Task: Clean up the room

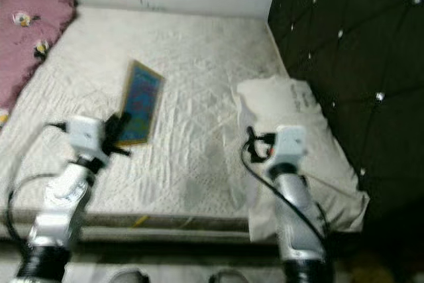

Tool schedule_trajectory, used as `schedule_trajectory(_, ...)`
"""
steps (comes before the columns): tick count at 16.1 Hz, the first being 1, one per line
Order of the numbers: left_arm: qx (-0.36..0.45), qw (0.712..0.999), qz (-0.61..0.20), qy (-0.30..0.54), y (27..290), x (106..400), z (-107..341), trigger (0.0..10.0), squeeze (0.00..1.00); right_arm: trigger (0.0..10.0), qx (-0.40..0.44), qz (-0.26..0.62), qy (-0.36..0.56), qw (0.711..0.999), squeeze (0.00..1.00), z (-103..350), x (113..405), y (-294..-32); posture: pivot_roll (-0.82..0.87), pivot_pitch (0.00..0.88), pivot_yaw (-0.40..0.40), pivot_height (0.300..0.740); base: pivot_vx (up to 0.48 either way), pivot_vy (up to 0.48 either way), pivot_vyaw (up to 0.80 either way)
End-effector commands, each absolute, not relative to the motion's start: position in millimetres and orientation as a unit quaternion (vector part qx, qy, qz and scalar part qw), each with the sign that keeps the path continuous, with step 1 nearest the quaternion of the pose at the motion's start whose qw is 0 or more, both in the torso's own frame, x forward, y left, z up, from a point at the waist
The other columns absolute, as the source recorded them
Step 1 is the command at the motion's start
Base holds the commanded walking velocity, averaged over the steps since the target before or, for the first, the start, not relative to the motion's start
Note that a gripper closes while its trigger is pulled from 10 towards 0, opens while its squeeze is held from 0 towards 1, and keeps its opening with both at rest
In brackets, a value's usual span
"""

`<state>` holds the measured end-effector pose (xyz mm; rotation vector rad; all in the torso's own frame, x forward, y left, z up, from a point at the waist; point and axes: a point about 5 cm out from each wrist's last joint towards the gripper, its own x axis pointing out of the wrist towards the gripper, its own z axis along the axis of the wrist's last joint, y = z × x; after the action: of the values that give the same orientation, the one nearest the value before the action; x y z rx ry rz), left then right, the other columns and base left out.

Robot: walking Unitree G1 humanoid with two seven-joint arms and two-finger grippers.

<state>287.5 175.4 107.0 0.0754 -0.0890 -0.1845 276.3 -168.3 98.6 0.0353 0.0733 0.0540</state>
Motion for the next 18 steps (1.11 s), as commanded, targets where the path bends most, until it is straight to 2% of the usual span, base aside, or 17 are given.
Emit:
schedule_trajectory(1,0.047,0.993,-0.092,-0.062,175.6,289.6,115.6,10.0,0.0,10.0,0.017,0.027,0.03,0.999,0.0,102.6,277.9,-169.2,-0.03,0.049,-0.044,0.74,0.0,0.0,0.0)
schedule_trajectory(4,0.048,0.992,-0.093,-0.063,175.0,289.7,116.0,10.0,0.0,10.0,0.016,0.027,0.03,0.999,0.0,102.6,278.2,-169.7,-0.03,0.049,-0.044,0.74,0.0,0.0,0.0)
schedule_trajectory(10,0.048,0.993,-0.093,-0.06,175.3,288.2,114.2,10.0,0.0,10.0,0.015,0.025,0.033,0.999,0.0,101.0,276.8,-169.8,-0.04,0.053,-0.044,0.74,0.0,-0.311,0.0)
schedule_trajectory(13,0.052,0.995,-0.077,-0.041,179.3,287.0,107.4,10.0,0.0,10.0,0.015,0.025,0.036,0.999,0.0,99.0,275.6,-170.2,-0.04,0.053,-0.044,0.74,0.0,0.0,0.0)
schedule_trajectory(15,0.027,0.998,-0.06,-0.008,184.7,285.2,98.8,10.0,0.0,10.0,0.014,0.024,0.039,0.999,0.0,97.7,274.7,-171.2,-0.04,0.053,-0.044,0.74,0.0,0.0,0.0)
schedule_trajectory(18,0.019,0.999,-0.048,-0.006,193.4,276.3,99.5,10.0,0.0,10.0,0.015,0.019,0.04,0.999,0.0,97.0,271.6,-173.8,-0.03,0.063,-0.039,0.74,0.0,0.0,0.0)
